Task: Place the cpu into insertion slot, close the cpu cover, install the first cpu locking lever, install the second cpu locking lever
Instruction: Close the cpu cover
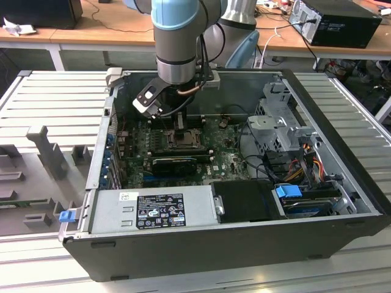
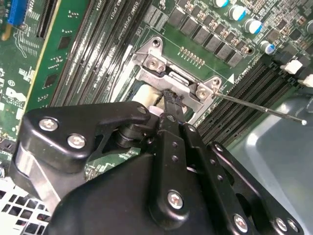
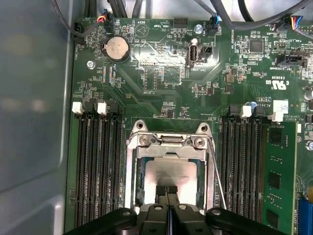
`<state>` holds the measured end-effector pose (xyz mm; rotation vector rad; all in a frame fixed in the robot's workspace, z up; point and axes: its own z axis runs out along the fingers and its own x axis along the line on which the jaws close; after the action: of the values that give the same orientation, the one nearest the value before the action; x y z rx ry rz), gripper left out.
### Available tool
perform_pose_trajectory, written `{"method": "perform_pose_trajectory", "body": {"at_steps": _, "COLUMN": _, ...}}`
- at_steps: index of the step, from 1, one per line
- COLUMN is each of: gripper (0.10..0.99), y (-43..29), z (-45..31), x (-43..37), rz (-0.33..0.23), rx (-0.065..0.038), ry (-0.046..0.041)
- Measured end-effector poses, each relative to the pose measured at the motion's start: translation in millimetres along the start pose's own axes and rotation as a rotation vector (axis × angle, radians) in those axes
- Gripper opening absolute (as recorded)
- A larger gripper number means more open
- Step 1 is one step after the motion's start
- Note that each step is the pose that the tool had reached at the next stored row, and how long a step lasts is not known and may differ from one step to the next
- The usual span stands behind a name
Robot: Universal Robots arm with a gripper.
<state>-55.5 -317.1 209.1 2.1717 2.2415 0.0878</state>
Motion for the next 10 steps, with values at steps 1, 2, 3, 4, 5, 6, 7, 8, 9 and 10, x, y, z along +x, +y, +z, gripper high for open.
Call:
{"method": "perform_pose_trajectory", "body": {"at_steps": 1, "gripper": 0.106, "y": -0.5, "z": -2.6, "x": 0.1, "rz": 0.0, "rx": 0.0, "ry": 0.0005}}
{"method": "perform_pose_trajectory", "body": {"at_steps": 2, "gripper": 0.106, "y": -2.1, "z": -2.8, "x": 0.1, "rz": -0.001, "rx": 0.0, "ry": 0.0022}}
{"method": "perform_pose_trajectory", "body": {"at_steps": 3, "gripper": 0.106, "y": -3.1, "z": -2.8, "x": 0.2, "rz": -0.001, "rx": 0.0, "ry": 0.0024}}
{"method": "perform_pose_trajectory", "body": {"at_steps": 4, "gripper": 0.106, "y": -5.2, "z": -2.3, "x": 0.3, "rz": -0.003, "rx": 0.0, "ry": 0.0025}}
{"method": "perform_pose_trajectory", "body": {"at_steps": 5, "gripper": 0.106, "y": -5.9, "z": -1.9, "x": 0.2, "rz": -0.005, "rx": 0.0, "ry": 0.0023}}
{"method": "perform_pose_trajectory", "body": {"at_steps": 6, "gripper": 0.106, "y": -6.5, "z": -1.5, "x": 0.2, "rz": -0.006, "rx": 0.0, "ry": 0.0024}}
{"method": "perform_pose_trajectory", "body": {"at_steps": 7, "gripper": 0.106, "y": -7.1, "z": -0.5, "x": 0.3, "rz": -0.007, "rx": 0.0, "ry": 0.0026}}
{"method": "perform_pose_trajectory", "body": {"at_steps": 8, "gripper": 0.106, "y": -7.4, "z": 0.6, "x": 0.2, "rz": -0.009, "rx": 0.0, "ry": 0.0026}}
{"method": "perform_pose_trajectory", "body": {"at_steps": 9, "gripper": 0.106, "y": -7.6, "z": 2.4, "x": 0.2, "rz": -0.01, "rx": 0.0, "ry": 0.0027}}
{"method": "perform_pose_trajectory", "body": {"at_steps": 10, "gripper": 0.106, "y": -7.9, "z": 3.9, "x": 0.1, "rz": -0.01, "rx": 0.0, "ry": 0.0024}}
